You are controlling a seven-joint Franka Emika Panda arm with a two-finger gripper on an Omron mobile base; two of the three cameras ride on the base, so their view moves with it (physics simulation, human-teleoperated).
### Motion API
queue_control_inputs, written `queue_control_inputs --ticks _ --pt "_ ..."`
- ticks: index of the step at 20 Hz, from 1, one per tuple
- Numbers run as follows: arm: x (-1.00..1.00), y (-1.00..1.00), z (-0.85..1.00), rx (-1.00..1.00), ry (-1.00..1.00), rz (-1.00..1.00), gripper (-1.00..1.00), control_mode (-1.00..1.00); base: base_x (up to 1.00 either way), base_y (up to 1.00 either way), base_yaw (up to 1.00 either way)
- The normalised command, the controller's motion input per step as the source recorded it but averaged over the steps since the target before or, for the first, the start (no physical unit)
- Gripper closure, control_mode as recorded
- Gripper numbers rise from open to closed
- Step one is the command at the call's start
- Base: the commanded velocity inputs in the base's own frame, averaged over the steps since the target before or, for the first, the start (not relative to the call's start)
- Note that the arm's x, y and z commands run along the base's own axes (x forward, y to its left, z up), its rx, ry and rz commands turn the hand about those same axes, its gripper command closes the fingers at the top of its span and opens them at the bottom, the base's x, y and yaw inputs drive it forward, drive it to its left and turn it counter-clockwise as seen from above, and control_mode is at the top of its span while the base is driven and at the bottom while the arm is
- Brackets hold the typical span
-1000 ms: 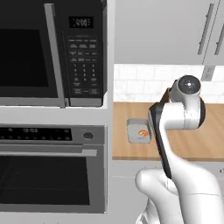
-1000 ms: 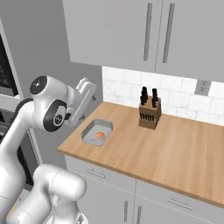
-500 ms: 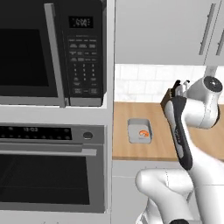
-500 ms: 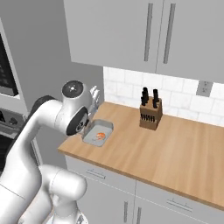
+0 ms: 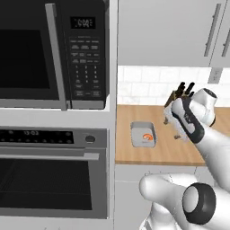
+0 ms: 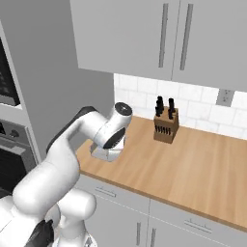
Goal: Take the meat container that has the shrimp and place it on the second highest rack of the freezer. Then take the vegetable container that has the onion and lemon and place it on the highest rack of the freezer.
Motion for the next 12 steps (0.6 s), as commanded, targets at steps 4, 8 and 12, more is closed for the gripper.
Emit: queue_control_inputs --ticks 4,8,12 --pt "0.65 0.19 -0.54 -0.14 0.23 0.24 -1.0 -1.0 0.0 0.0 0.0" --pt "0.09 0.0 -0.89 -0.18 0.0 0.17 -1.0 -1.0 0.0 0.0 0.0" --pt "0.21 0.0 -0.3 -0.09 0.0 0.17 -1.0 -1.0 0.0 0.0 0.0"
